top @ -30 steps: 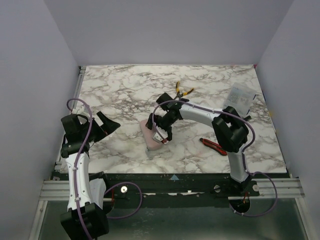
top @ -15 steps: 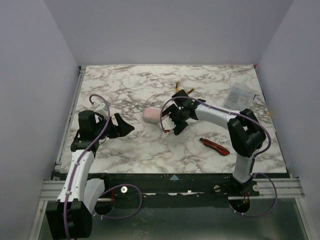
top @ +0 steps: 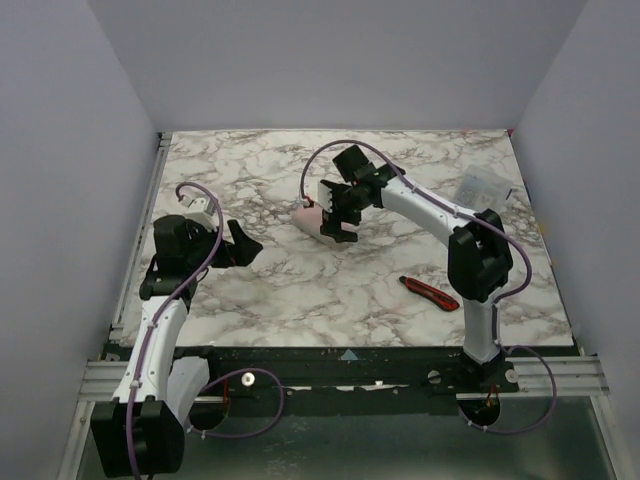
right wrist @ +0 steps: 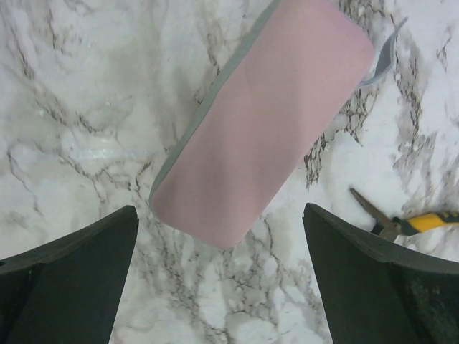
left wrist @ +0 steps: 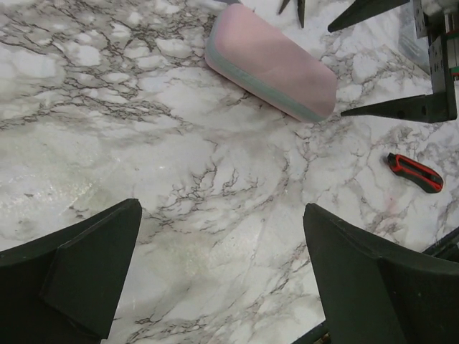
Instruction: Open the umbrella
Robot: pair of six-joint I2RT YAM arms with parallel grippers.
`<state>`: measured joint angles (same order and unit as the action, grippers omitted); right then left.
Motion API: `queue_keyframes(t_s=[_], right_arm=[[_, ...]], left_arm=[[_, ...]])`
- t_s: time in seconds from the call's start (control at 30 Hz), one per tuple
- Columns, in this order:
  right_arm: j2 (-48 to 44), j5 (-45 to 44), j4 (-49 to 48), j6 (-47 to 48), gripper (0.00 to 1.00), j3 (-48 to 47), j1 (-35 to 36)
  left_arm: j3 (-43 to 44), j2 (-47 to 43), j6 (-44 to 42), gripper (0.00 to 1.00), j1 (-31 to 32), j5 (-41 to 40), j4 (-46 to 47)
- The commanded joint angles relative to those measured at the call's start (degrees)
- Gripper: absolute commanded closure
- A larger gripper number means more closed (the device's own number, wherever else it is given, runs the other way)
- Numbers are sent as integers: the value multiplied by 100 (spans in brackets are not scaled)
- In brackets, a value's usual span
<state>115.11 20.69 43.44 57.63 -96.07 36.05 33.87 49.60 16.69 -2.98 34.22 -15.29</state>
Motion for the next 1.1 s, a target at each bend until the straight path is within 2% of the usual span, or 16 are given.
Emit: queue_keyframes(t_s=[0.0, 0.13, 0.27, 0.37, 0.43, 0.5, 0.57, 0.67, 0.77, 0.9, 1.07], right_arm=[[355, 50, 355, -2506, 0, -427, 33], [649, -266, 2, -2984, 0, -486, 33], [996, -293, -40, -3030, 0, -697, 33], [1180, -353, -152, -2925, 1, -646, 33], [1163, -388, -183, -2666, 6, -451, 26], [962, -378, -323, -2188, 20, -17, -16], [654, -378, -412, -1536, 29, 565, -68], [239, -302, -429, -312, 36, 1389, -223], [-44, -330, -128, 1239, 40, 2094, -471], [-131, -389, 340, 2663, 45, 2398, -729], [-142, -310, 395, 3794, 47, 2567, -784]], left_arm=[[236, -316, -49, 2, -15, -591, 21], [234, -640, -129, 1, -54, -803, 71], [115, -935, -196, 1, -53, -1055, 362], [313, -832, -705, 1, -58, -788, 73], [441, -711, -1146, 2, -54, -451, -192], [385, -656, -1493, 5, -54, -130, -219], [195, -692, -2142, 12, -54, 452, -108], [-213, -903, -3509, 22, -17, 1468, 30], [-283, -873, -5068, 28, 262, 2072, -484], [-28, -367, -6874, 36, 1196, 1922, -1442], [172, 373, -8193, 46, 2205, 1627, -1588]])
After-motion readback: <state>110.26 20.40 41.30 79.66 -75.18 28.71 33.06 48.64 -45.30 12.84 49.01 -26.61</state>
